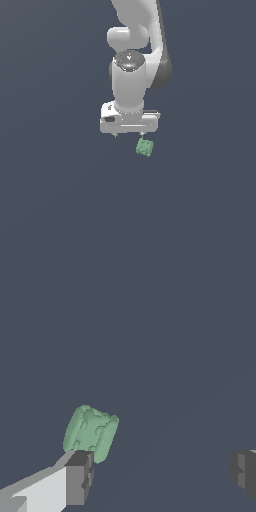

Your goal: Pick up the object and move it to a goal position.

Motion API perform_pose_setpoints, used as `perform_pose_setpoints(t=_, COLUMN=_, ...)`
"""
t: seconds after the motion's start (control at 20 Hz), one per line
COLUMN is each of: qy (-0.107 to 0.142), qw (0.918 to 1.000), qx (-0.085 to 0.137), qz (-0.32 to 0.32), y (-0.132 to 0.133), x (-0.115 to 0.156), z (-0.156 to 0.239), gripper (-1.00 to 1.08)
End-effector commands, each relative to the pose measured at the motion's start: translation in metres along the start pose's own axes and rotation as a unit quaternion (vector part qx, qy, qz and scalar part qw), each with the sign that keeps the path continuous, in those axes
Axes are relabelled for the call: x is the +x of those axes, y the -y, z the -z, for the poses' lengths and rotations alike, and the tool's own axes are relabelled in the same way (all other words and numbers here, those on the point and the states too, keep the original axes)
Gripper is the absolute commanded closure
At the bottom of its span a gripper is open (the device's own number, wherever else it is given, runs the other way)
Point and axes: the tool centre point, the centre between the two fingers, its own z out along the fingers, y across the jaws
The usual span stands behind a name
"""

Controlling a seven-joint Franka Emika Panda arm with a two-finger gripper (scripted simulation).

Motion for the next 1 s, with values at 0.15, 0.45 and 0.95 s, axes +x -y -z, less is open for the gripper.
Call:
perform_pose_setpoints(t=0.15, qy=0.003, qw=1.0, qx=-0.001, qz=0.001, y=-0.003, x=-0.001, z=-0.002, gripper=-0.92)
perform_pose_setpoints(t=0.45, qy=0.016, qw=0.9998, qx=-0.004, qz=0.006, y=-0.02, x=-0.009, z=-0.012, gripper=-0.92)
perform_pose_setpoints(t=0.95, qy=0.016, qw=0.9998, qx=-0.004, qz=-0.005, y=-0.014, x=-0.01, z=-0.018, gripper=-0.92)
